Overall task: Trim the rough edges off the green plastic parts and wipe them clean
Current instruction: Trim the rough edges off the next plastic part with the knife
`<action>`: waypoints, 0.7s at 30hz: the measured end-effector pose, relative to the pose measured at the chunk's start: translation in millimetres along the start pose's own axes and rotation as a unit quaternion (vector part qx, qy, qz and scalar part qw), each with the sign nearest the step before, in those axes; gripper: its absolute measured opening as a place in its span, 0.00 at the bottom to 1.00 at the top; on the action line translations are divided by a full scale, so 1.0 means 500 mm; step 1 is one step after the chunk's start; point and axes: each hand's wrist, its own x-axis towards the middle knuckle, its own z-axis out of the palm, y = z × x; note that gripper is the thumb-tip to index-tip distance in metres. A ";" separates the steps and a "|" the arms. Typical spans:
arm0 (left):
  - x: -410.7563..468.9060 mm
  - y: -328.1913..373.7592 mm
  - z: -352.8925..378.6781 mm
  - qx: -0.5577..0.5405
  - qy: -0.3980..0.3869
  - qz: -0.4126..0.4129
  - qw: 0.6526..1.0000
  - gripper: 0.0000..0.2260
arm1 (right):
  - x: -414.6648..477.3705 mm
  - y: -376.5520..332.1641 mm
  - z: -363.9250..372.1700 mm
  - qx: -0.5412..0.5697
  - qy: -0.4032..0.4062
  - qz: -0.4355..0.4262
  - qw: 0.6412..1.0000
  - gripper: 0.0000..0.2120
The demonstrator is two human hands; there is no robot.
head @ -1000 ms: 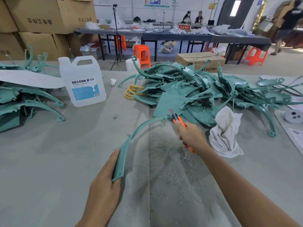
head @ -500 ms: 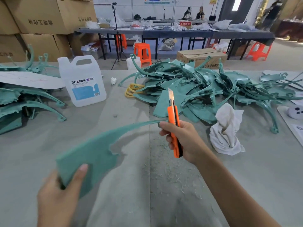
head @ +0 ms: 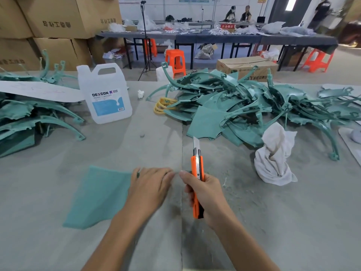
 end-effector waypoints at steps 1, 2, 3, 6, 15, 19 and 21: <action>0.007 -0.005 0.010 -0.002 -0.025 0.009 1.000 0.27 | 0.002 -0.002 -0.012 -0.008 0.004 -0.002 1.000 0.12; 0.014 -0.009 0.021 -0.007 -0.041 0.017 0.999 0.30 | 0.004 -0.004 -0.025 -0.014 0.009 -0.005 1.000 0.13; 0.017 -0.012 0.031 -0.015 -0.045 0.025 0.999 0.31 | 0.005 -0.005 -0.038 -0.018 0.013 -0.008 1.000 0.14; 0.021 -0.007 0.041 -0.023 -0.028 0.005 0.999 0.23 | 0.007 -0.007 -0.066 -0.041 0.027 -0.039 0.998 0.17; 0.025 -0.004 0.033 -0.066 -0.025 -0.030 0.997 0.18 | 0.005 -0.018 -0.134 -0.183 0.112 -0.111 0.970 0.19; 0.019 -0.003 0.043 -0.055 -0.013 -0.025 0.998 0.19 | 0.002 -0.030 -0.137 -0.213 0.073 -0.115 0.968 0.21; 0.018 0.000 0.046 -0.042 -0.014 -0.029 0.999 0.18 | -0.004 -0.030 -0.133 -0.289 0.055 -0.117 0.949 0.25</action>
